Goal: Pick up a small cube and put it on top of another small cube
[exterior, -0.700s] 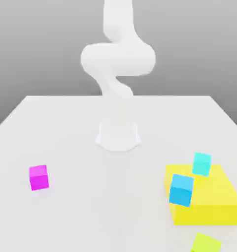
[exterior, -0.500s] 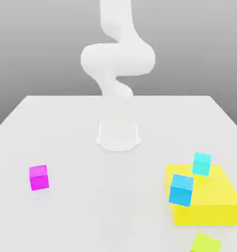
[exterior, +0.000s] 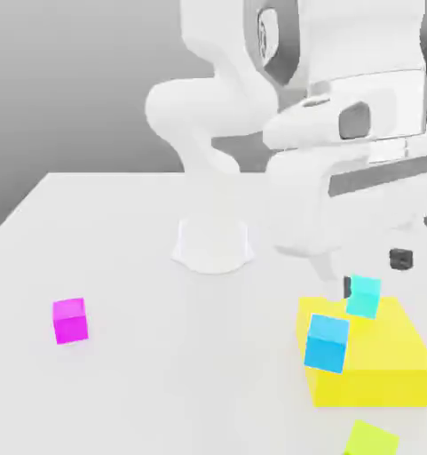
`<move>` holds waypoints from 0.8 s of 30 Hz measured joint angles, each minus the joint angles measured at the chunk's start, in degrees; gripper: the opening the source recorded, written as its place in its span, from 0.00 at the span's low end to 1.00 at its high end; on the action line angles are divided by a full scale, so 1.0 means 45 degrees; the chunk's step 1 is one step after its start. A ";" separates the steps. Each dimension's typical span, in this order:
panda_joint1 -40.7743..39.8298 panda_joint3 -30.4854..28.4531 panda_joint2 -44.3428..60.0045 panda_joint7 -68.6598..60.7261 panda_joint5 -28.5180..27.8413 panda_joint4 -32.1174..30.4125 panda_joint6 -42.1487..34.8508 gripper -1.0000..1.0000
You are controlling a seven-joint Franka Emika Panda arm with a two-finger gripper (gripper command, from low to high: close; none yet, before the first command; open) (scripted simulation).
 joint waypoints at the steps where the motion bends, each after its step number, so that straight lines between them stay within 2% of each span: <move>1: 0.0050 0.0054 0.0459 -0.0228 -0.0058 0.0031 0.0121 0.50; 8: 0.0515 0.0400 0.3660 -0.1503 -0.0942 0.0248 0.0964 0.50; 12: 0.0674 0.0354 0.5503 -0.1606 -0.1234 0.0555 0.2157 0.50; 13: 0.0696 0.0330 0.5932 -0.1594 -0.1262 0.0640 0.2490 0.00; 20: 0.0702 0.0327 0.6024 -0.1598 -0.1268 0.0657 0.2538 0.00; 24: 0.0609 0.0389 0.4492 -0.1698 -0.1174 0.0323 0.1342 0.00</move>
